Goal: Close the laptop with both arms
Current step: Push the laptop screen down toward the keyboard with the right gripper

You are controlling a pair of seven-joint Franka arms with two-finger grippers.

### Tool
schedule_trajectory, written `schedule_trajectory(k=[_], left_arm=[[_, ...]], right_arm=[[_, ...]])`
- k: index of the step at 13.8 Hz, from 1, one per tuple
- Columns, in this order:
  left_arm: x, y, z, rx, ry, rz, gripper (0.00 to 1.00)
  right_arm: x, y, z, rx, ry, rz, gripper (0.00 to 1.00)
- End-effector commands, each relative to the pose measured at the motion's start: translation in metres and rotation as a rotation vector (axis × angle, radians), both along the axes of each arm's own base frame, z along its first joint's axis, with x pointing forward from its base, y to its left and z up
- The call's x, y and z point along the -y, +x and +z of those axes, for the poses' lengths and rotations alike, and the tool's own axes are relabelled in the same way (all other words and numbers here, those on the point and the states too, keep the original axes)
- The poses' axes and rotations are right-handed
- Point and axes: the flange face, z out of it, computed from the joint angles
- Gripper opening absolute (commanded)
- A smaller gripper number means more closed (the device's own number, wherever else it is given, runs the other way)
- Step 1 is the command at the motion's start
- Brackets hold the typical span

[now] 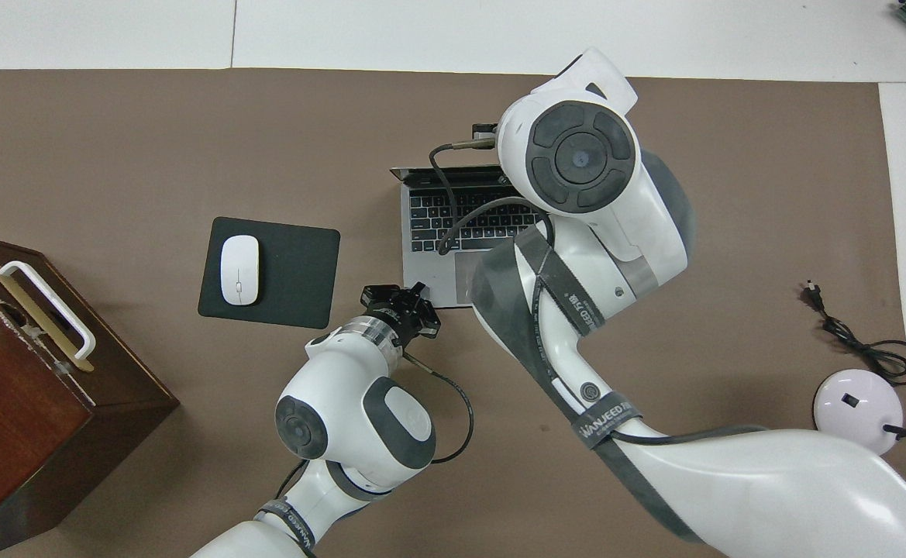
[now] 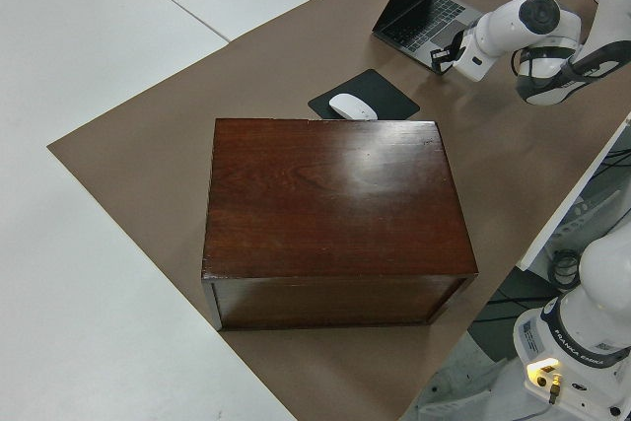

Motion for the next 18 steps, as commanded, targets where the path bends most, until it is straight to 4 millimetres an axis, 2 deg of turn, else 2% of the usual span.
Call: schedule_trajectory(k=[1,10,18], left_arm=[[-0.001,-0.010,-0.039,-0.059,0.040,0.009,0.00],[-0.001,-0.010,-0.038,-0.058,0.039,0.011,0.00],[-0.002,-0.009,-0.039,-0.059,0.040,0.012,0.00]], right_arm=[[-0.004,0.007,-0.005,0.023,-0.007,0.003,0.00],[-0.006,0.009,-0.010,0.029,0.005,0.006,0.00],[-0.009,0.005,-0.032,0.001,0.003,0.010,0.00]])
